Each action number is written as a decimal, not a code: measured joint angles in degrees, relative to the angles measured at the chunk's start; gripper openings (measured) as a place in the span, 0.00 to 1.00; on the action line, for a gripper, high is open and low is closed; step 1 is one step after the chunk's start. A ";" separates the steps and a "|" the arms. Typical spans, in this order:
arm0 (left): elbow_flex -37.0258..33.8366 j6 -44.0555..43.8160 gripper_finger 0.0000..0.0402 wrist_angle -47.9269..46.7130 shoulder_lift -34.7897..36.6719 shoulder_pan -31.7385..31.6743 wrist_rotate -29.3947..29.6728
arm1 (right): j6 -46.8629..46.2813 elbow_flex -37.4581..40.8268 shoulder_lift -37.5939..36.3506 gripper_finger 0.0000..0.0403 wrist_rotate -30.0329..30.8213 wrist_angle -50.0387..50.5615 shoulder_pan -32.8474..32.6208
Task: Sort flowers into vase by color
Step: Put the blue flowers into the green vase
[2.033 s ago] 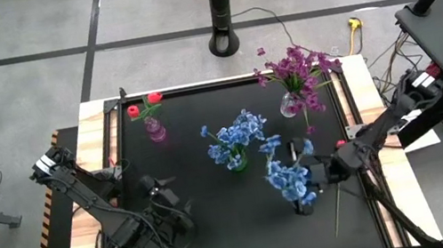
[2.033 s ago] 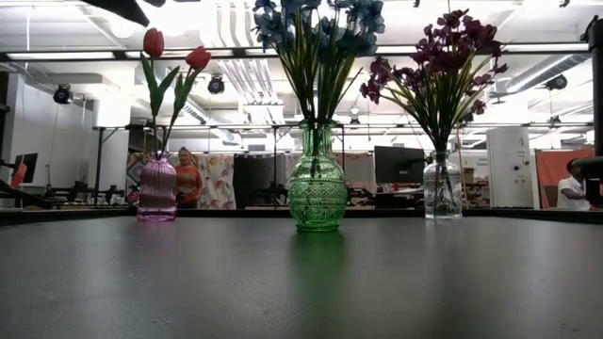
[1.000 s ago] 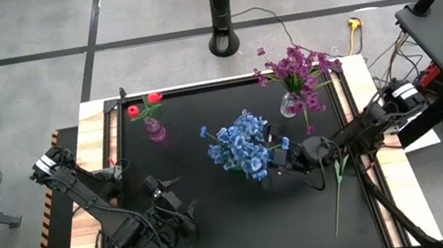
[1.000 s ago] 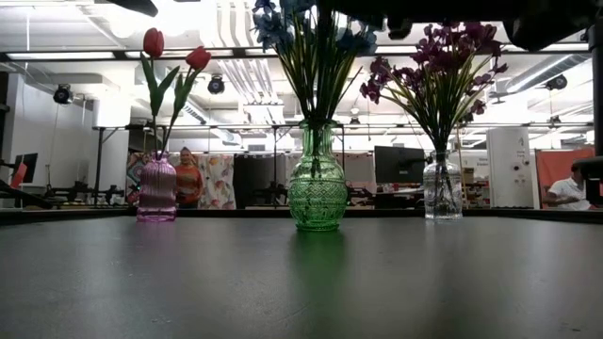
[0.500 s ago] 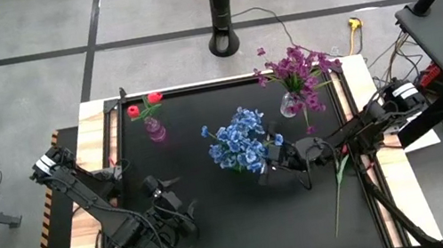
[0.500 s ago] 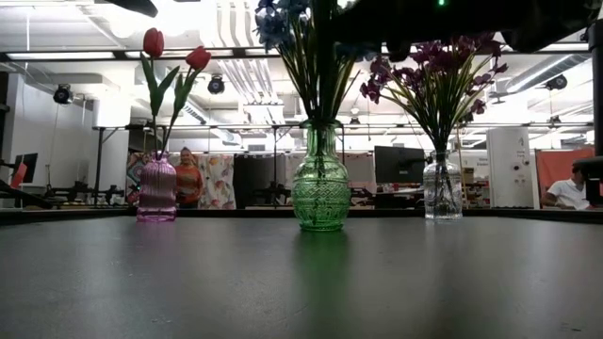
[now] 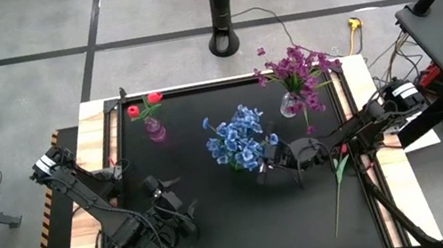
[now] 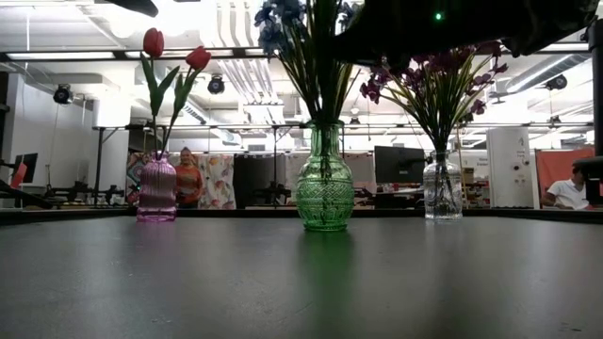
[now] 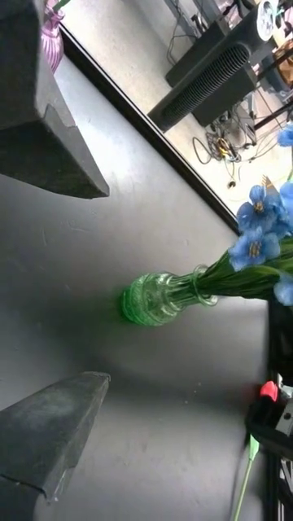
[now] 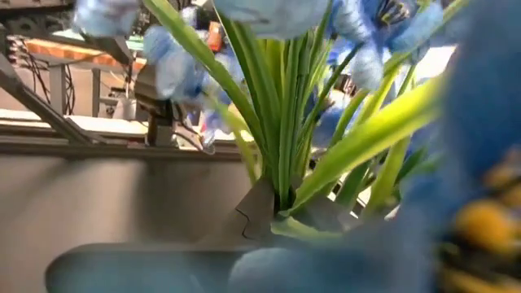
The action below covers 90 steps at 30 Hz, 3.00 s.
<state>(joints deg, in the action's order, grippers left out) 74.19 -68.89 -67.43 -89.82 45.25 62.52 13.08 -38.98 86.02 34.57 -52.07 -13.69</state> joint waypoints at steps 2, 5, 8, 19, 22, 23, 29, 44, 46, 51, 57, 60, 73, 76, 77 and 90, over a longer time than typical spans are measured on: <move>0.00 -0.01 0.87 0.04 0.00 0.00 0.00 | -0.31 -0.02 0.00 0.06 0.00 0.70 0.11; 0.00 0.01 0.87 0.08 0.00 0.00 0.00 | -0.48 0.00 0.00 0.06 0.00 1.66 0.15; 0.00 -0.01 0.87 0.22 0.00 0.00 -0.02 | -0.50 0.01 0.00 0.06 0.00 2.74 0.15; 0.00 0.00 0.87 0.42 0.00 0.01 -0.04 | -0.68 1.52 0.00 0.06 -0.09 4.17 0.44; 0.00 -0.01 0.87 0.43 0.00 0.00 -0.04 | -0.61 1.90 0.00 0.06 -0.11 4.15 0.44; 0.00 0.00 0.87 0.43 0.00 0.00 -0.04 | -0.53 2.03 0.00 0.06 -0.13 4.15 0.44; 0.00 -0.01 0.87 0.54 0.00 0.00 -0.07 | 2.03 2.65 0.00 0.06 -0.53 4.26 0.60; 0.00 -0.01 0.87 0.69 0.00 0.02 -0.04 | 3.34 2.75 0.00 0.06 -3.19 5.59 1.75; 0.00 -0.01 0.87 0.69 0.00 0.00 -0.06 | 3.41 2.75 0.00 0.06 -4.36 5.57 1.75; 0.00 -0.01 0.87 0.81 0.00 0.02 -0.07 | 3.39 2.75 0.00 0.09 -4.59 5.54 1.75; 0.00 0.00 0.87 0.80 0.00 0.01 -0.07 | 3.00 2.75 0.00 0.22 -4.57 5.57 1.71; 0.00 -0.01 0.87 0.80 0.00 0.01 -0.07 | 3.08 2.78 0.00 0.30 -4.56 5.61 1.42; 0.00 0.01 0.87 0.80 0.00 0.02 -0.13 | 5.69 2.51 -1.26 0.47 -2.52 5.63 -1.10; 0.00 0.01 0.87 0.80 0.00 0.01 -0.18 | 6.14 1.86 -1.60 0.48 -2.42 5.62 -1.42; 0.00 0.01 0.87 0.82 0.00 0.01 -0.37 | 6.55 1.58 -1.63 0.48 -2.43 5.58 -1.65; 0.00 -0.60 0.87 0.93 0.00 0.00 -1.11 | 4.46 -2.79 -2.40 0.60 -1.91 14.90 -2.88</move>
<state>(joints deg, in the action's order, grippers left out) 74.19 -69.49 -66.50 -89.82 45.25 61.41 17.54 -41.77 83.61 32.66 -37.17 -16.57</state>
